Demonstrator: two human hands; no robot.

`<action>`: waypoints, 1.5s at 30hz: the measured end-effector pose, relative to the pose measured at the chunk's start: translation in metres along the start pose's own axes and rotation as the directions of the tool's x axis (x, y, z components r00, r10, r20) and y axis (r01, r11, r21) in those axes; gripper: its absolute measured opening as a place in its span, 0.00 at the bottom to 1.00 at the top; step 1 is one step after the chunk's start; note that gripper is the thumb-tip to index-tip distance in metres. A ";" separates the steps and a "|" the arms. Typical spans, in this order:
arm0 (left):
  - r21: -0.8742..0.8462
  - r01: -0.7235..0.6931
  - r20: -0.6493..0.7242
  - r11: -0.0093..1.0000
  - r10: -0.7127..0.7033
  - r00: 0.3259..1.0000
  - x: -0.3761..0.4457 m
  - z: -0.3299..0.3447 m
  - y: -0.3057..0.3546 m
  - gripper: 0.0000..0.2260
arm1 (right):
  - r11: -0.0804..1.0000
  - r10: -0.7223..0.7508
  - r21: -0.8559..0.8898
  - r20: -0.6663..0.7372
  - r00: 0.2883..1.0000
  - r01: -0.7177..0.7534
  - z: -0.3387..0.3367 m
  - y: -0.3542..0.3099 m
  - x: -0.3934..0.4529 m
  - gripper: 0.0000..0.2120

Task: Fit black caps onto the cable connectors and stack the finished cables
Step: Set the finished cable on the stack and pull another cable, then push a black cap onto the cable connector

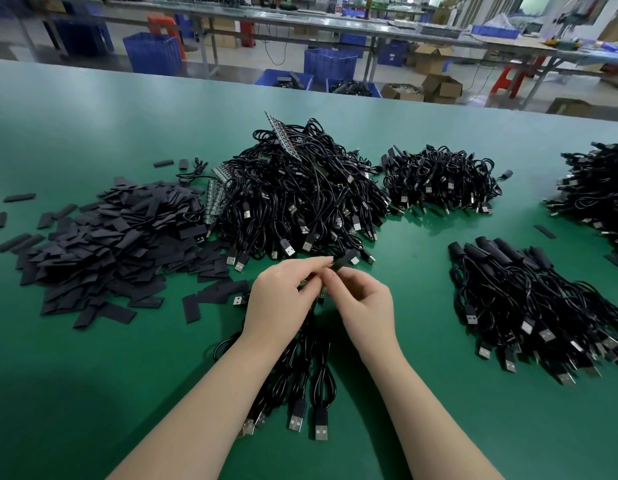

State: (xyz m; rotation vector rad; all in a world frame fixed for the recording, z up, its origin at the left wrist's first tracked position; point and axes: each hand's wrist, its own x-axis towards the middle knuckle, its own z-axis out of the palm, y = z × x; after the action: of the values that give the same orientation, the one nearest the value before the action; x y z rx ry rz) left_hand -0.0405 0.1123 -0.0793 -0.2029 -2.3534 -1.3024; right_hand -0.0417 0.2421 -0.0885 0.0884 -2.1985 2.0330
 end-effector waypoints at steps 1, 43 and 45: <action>-0.012 0.015 0.004 1.000 -0.015 1.000 0.000 0.000 0.000 0.17 | 1.000 -0.005 -0.003 -0.011 1.000 0.005 0.000 0.000 0.000 0.05; 0.105 0.213 -0.006 0.971 -0.214 0.977 0.008 0.004 -0.014 0.17 | 0.503 0.027 -0.863 0.077 0.997 0.053 -0.040 -0.057 0.033 0.13; 0.085 0.236 0.027 0.968 -0.239 0.971 0.007 0.003 -0.015 0.17 | 0.515 0.214 -0.856 0.176 0.961 0.042 -0.010 -0.040 0.029 0.16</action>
State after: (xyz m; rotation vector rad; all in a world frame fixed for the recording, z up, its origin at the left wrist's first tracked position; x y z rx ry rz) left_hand -0.0531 0.1061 -0.0891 0.0846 -2.5180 -1.3157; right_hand -0.0638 0.2503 -0.0440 0.1349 -3.1614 0.7266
